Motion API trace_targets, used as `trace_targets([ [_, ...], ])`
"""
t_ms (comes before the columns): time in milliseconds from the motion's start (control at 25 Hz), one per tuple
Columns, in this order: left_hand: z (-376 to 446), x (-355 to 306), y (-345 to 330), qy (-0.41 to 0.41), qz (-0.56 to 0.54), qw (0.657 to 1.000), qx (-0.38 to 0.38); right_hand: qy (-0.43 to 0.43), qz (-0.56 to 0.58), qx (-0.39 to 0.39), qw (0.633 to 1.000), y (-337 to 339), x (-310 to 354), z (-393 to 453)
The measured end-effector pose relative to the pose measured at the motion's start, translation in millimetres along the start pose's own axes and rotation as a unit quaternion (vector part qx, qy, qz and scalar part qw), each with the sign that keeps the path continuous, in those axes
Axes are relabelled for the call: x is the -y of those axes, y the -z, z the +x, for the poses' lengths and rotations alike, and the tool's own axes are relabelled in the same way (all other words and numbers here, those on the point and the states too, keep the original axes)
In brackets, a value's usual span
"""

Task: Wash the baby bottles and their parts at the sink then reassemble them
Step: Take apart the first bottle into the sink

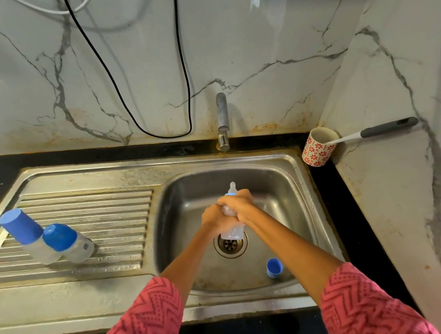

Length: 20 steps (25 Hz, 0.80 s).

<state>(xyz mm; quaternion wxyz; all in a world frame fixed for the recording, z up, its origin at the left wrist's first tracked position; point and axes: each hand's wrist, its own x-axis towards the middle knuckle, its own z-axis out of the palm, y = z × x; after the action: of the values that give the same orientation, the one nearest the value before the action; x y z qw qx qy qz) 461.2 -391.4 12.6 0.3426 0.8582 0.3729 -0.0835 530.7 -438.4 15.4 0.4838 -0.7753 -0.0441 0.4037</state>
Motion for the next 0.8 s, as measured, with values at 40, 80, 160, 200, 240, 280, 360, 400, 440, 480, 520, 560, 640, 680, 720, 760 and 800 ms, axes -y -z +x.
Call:
trace_targets([
  [40, 2, 7, 2, -0.014, -0.079, 0.996, 0.045, 0.002, 0.011, 0.03, 0.999, 4, 2, 0],
  [80, 0, 12, 7, -0.035, -0.219, 0.968, 0.116, 0.004, 0.057, 0.097, 0.994, 8, 5, 0],
  [160, -2, 21, 15, -0.066, -0.443, 0.863, 0.236, 0.024, 0.194, 0.272, 0.942, 17, 13, 1],
  [200, 1, 24, 19, -0.059, -0.465, 0.842, 0.267, 0.042, 0.21, 0.33, 0.919, 23, 18, 2],
  [240, 7, 28, 23, -0.045, -0.448, 0.847, 0.283, 0.055, 0.163, 0.351, 0.921, 27, 23, 5],
  [280, 15, 30, 25, -0.034, -0.39, 0.881, 0.267, 0.072, 0.055, 0.331, 0.939, 32, 24, 11],
  [360, 28, 37, 23, -0.015, -0.189, 0.964, 0.188, 0.091, -0.2, 0.227, 0.949, 35, 28, 20],
  [400, 32, 41, 21, 0.001, -0.089, 0.985, 0.148, 0.09, -0.293, 0.192, 0.932, 37, 31, 22],
  [440, 33, 46, 18, 0.013, -0.028, 0.992, 0.123, 0.095, -0.365, 0.169, 0.911, 39, 33, 24],
  [480, 34, 51, 11, 0.015, -0.005, 0.993, 0.12, 0.107, -0.42, 0.169, 0.885, 41, 35, 26],
  [520, 32, 55, 5, 0.012, 0.001, 0.992, 0.124, 0.111, -0.45, 0.189, 0.866, 41, 38, 25],
  [560, 28, 56, 0, 0.011, -0.003, 0.992, 0.127, 0.107, -0.454, 0.215, 0.858, 41, 39, 23],
  [640, 24, 55, -7, -0.005, -0.01, 0.993, 0.122, 0.083, -0.436, 0.231, 0.866, 39, 39, 21],
  [680, 21, 53, -9, -0.016, -0.011, 0.993, 0.117, 0.063, -0.455, 0.218, 0.861, 37, 36, 21],
  [720, 19, 52, -11, -0.024, -0.016, 0.993, 0.112, 0.038, -0.486, 0.206, 0.849, 34, 32, 21],
  [760, 18, 50, -13, -0.027, -0.02, 0.994, 0.107, 0.014, -0.512, 0.2, 0.835, 32, 29, 22],
  [800, 19, 50, -14, -0.027, -0.018, 0.994, 0.104, 0.008, -0.525, 0.201, 0.827, 30, 24, 24],
])
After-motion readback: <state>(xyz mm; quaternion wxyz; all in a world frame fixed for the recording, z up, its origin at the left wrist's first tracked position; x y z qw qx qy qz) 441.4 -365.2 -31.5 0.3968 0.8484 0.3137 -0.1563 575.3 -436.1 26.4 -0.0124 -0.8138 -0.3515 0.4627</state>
